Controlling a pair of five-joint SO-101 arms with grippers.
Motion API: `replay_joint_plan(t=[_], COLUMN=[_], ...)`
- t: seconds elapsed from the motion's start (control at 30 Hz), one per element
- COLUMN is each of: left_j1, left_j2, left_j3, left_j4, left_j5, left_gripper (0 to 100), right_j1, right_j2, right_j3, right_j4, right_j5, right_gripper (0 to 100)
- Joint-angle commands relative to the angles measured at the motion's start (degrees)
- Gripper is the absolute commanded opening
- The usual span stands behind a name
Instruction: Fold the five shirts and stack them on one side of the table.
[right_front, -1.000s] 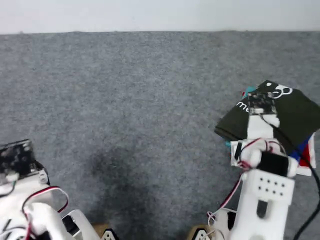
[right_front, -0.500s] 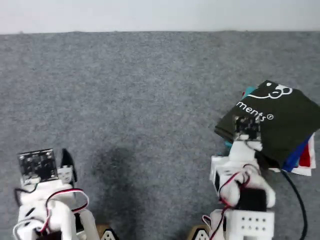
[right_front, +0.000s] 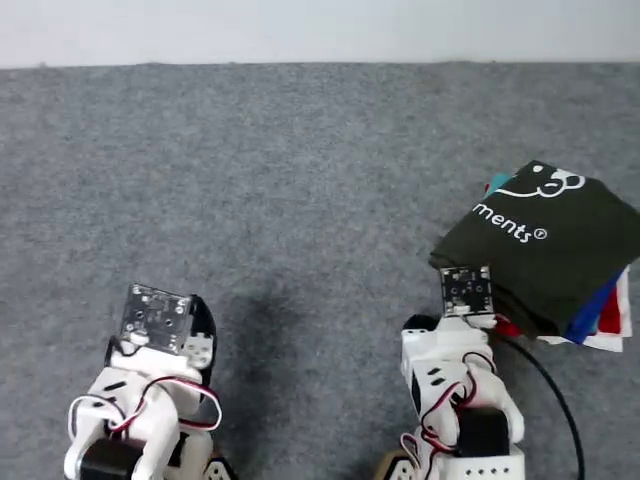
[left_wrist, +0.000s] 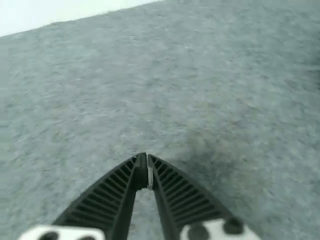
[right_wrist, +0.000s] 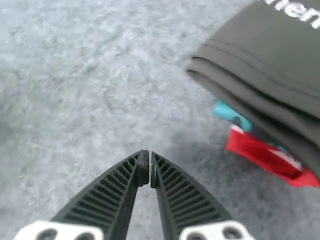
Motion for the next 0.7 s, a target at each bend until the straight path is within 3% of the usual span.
replay_joint_plan(t=[0.0,0.37,0.57,0.67], left_j1=[1.8,1.3,-2.4,-2.3], left_j2=[-0.1,-0.3,-0.3,-0.3], left_j3=[2.4,14.8,20.8,25.1], left_j4=[-2.8,-4.7,-6.9,-8.5], left_j5=[-0.6,-0.7,10.8,11.7], left_gripper=[1,1,1,1], right_j1=[-3.0,-4.9,-1.0,0.6], right_j2=[-0.2,-0.3,-0.3,-0.3], right_j3=[1.1,8.8,8.2,8.7], right_j4=[-1.4,3.6,5.4,5.1], right_j5=[-0.4,-0.9,-1.1,-0.8], right_gripper=[0.9,0.9,0.9,0.9])
